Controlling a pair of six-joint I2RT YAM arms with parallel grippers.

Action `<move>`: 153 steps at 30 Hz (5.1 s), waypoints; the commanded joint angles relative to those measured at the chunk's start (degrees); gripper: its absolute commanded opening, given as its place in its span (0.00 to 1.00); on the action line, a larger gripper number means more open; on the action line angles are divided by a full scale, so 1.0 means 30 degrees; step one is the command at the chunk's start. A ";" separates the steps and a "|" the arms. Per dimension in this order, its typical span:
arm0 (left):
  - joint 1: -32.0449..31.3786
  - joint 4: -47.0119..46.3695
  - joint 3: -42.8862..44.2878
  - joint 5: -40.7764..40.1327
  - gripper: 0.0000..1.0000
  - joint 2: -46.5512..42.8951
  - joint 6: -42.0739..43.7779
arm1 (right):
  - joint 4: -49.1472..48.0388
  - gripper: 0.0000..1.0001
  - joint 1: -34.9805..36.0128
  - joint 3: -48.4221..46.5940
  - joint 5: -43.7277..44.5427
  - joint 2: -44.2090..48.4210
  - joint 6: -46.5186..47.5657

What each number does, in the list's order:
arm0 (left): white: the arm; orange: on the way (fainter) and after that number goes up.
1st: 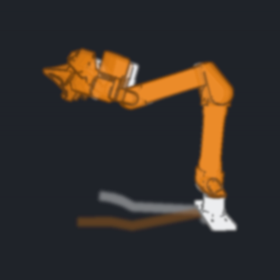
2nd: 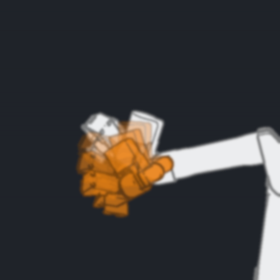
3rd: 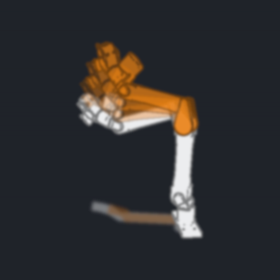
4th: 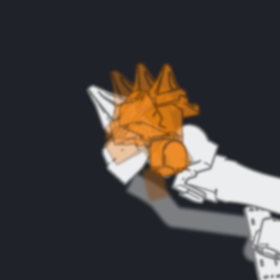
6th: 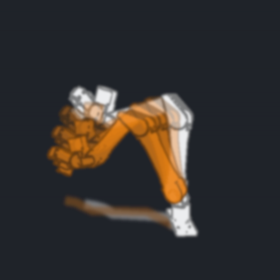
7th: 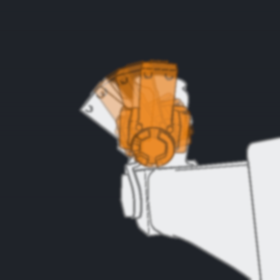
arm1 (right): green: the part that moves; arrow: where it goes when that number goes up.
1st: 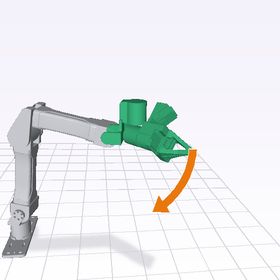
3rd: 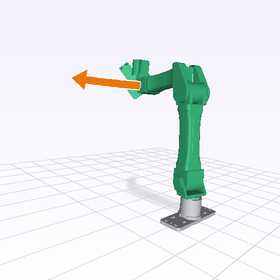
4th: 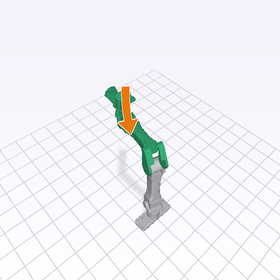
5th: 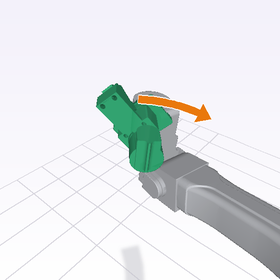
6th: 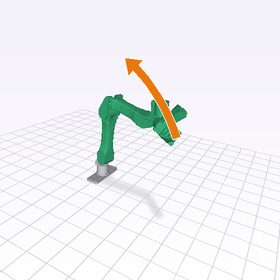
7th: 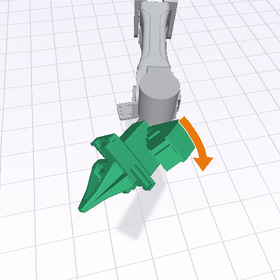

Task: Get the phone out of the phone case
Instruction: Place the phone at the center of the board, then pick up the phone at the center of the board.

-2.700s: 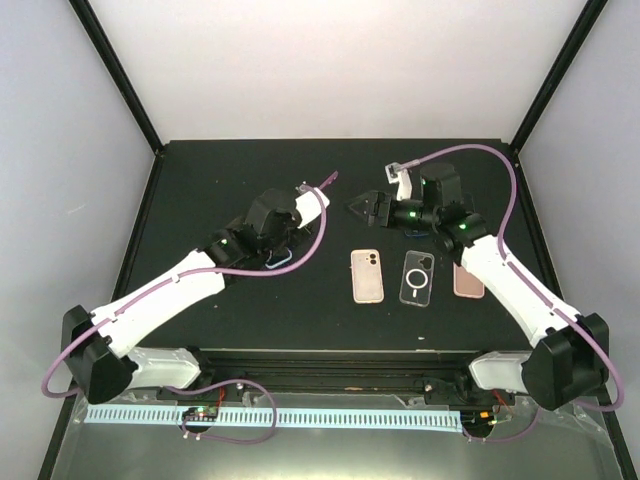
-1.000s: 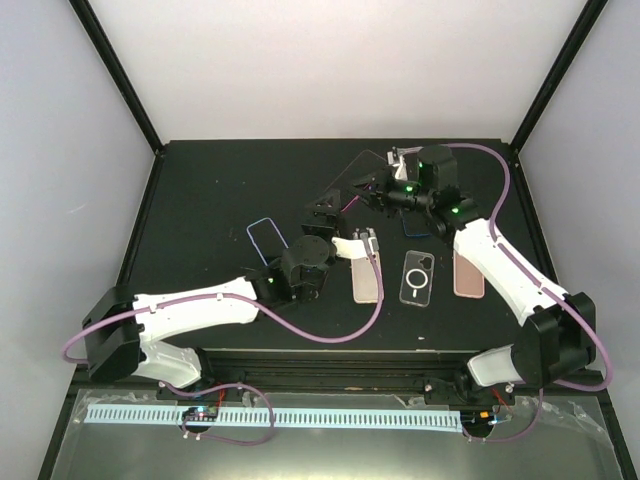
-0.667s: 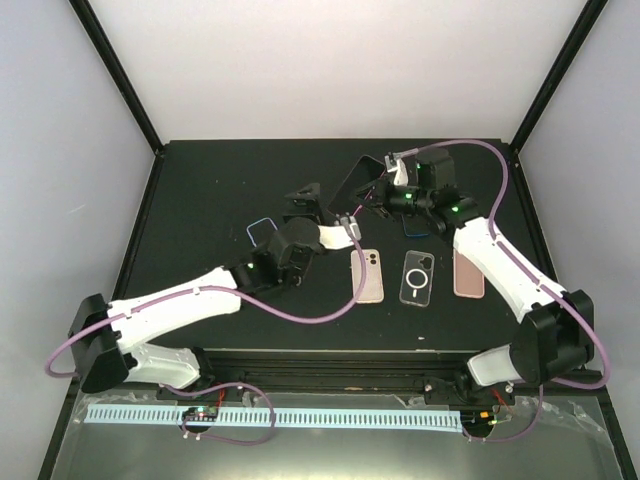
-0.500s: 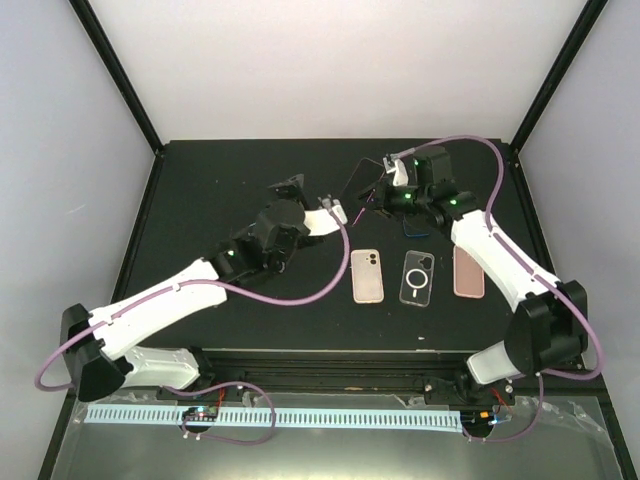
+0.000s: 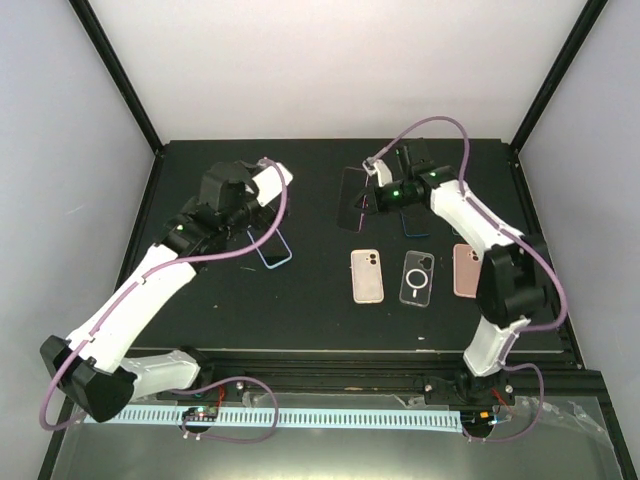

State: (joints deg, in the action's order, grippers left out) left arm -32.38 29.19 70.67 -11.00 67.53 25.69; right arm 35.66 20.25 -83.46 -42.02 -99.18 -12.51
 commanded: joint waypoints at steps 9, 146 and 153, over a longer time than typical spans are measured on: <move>0.3242 0.1183 -0.0557 0.6134 0.99 -0.1035 -0.3745 | 0.5062 0.01 -0.1747 -0.3878 -0.1709 -0.7242 0.5818; 0.1563 0.2536 0.6308 0.1006 0.99 1.8603 -1.4012 | 0.4798 1.00 -0.4557 -0.0361 -0.3434 -0.0252 0.7022; 0.1420 0.3993 0.6265 -0.0978 0.90 1.8939 -1.3338 | 0.4520 1.00 -0.4626 -0.0410 -0.3276 0.0023 0.6842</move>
State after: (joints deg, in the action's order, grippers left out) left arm -27.88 35.09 88.64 -8.23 122.72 -16.78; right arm 50.94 6.66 -84.71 -51.44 -100.05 8.58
